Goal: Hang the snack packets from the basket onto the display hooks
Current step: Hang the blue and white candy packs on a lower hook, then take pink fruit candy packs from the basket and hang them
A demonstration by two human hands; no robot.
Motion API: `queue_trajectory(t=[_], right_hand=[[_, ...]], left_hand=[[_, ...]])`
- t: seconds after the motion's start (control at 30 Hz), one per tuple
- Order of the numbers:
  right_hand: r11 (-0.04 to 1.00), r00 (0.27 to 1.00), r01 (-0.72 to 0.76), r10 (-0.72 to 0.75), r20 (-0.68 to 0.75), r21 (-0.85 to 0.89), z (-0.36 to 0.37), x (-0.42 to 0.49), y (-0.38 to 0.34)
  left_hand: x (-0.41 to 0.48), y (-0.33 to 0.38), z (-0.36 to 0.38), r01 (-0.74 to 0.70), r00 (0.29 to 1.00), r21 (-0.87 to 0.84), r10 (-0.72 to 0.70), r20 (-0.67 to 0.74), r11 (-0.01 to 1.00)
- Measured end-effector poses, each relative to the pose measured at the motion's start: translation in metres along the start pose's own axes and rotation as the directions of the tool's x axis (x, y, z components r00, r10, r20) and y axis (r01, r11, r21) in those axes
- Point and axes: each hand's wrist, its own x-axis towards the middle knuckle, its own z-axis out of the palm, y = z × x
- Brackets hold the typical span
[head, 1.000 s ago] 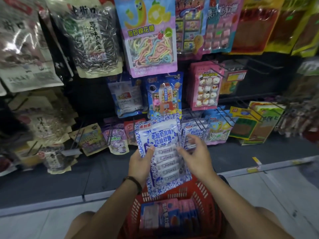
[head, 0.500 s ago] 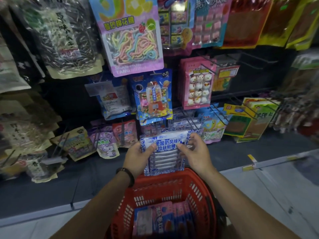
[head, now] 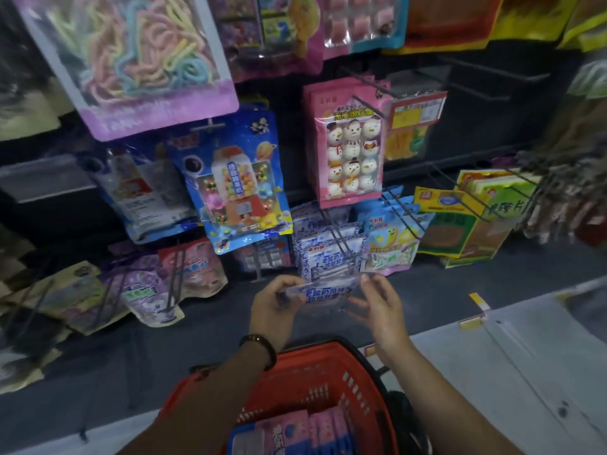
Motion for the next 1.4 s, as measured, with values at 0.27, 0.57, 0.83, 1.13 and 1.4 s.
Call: queue_trajectory(t=[0.27, 0.57, 0.83, 1.13, 1.4], right_hand=[[0.99, 0.978, -0.103, 0.083, -0.192, -0.097, -0.019, 0.064, 0.024], [0.991, 0.972, -0.065, 0.036, -0.234, -0.118, -0.012, 0.082, 0.026], [0.947, 0.995, -0.015, -0.017, -0.099, -0.319, -0.008, 0.077, 0.026], [0.89, 0.999, -0.007, 0.026, 0.036, -0.455, -0.005, 0.072, 0.024], [0.882, 0.994, -0.014, 0.063, 0.087, -0.471, -0.004, 0.068, 0.023]], left_hand=[[0.039, -0.035, 0.056, 0.136, 0.991, -0.09, -0.133, 0.034, 0.987], [0.076, -0.05, 0.081, 0.318, 0.941, -0.33, -0.338, -0.004, 0.889], [0.087, -0.053, 0.093, 0.303, 0.939, -0.307, -0.337, -0.064, 0.902], [0.097, -0.062, 0.099, 0.24, 0.952, -0.283, -0.283, -0.121, 0.929], [0.115, -0.061, 0.1, 0.316, 0.917, -0.287, -0.368, -0.153, 0.905]])
